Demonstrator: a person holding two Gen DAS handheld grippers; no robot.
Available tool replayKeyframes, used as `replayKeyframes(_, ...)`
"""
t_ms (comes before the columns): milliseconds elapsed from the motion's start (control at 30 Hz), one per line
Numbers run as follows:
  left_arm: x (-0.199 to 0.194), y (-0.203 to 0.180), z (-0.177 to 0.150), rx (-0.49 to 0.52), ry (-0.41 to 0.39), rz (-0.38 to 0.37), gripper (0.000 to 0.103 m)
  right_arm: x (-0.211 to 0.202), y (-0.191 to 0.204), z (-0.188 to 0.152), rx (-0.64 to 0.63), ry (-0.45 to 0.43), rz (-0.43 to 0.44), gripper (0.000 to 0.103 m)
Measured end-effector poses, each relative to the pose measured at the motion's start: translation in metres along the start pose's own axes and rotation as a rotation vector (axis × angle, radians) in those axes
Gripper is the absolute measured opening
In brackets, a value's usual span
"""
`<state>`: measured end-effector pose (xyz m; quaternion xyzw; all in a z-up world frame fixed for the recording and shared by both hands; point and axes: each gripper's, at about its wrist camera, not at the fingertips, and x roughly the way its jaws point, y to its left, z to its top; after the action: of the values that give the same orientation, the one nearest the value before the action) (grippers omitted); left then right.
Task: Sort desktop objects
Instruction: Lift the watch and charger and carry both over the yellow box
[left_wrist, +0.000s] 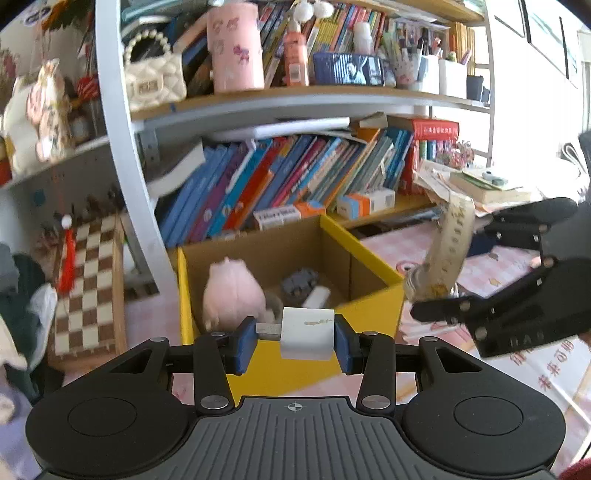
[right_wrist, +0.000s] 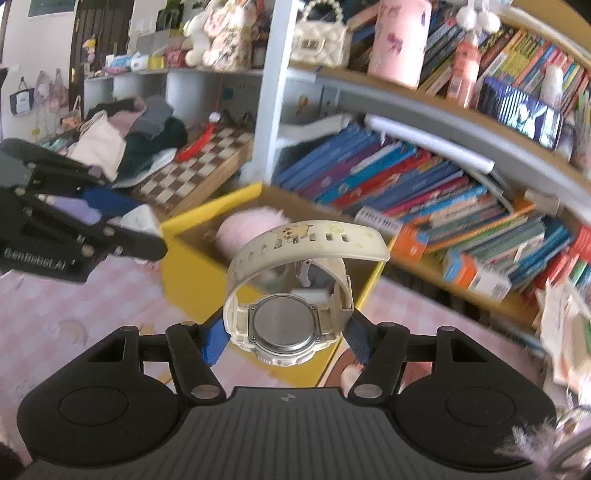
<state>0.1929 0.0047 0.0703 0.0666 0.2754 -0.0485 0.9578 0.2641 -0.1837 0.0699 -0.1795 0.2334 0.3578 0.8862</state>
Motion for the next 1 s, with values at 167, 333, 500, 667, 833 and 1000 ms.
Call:
replayKeyframes(167, 0.010, 0.001, 0.013, 0.019, -0.012, 0.021, 0.042, 0.011, -0.013, 0.023, -0.029, -0.037, -0.005, 0.062)
replayKeyframes(333, 0.024, 0.005, 0.021, 0.021, -0.002, 0.040, 0.042, 0.030, -0.019, 0.042, -0.060, -0.047, 0.005, 0.062)
replayKeyframes(500, 0.041, 0.013, 0.026, 0.019, 0.019, 0.069, 0.042, 0.055, -0.021, 0.057, -0.101, -0.038, 0.021, 0.062)
replayKeyframes(667, 0.064, 0.022, 0.029, 0.023, 0.050, 0.099, 0.042, 0.083, -0.021, 0.064, -0.143, -0.010, 0.029, 0.062)
replayKeyframes(833, 0.086, 0.029, 0.029, 0.020, 0.088, 0.115, 0.042, 0.109, -0.021, 0.061, -0.169, 0.031, 0.043, 0.062)
replayKeyframes(1000, 0.107, 0.034, 0.025, 0.020, 0.131, 0.117, 0.042, 0.132, -0.022, 0.053, -0.193, 0.088, 0.065, 0.062)
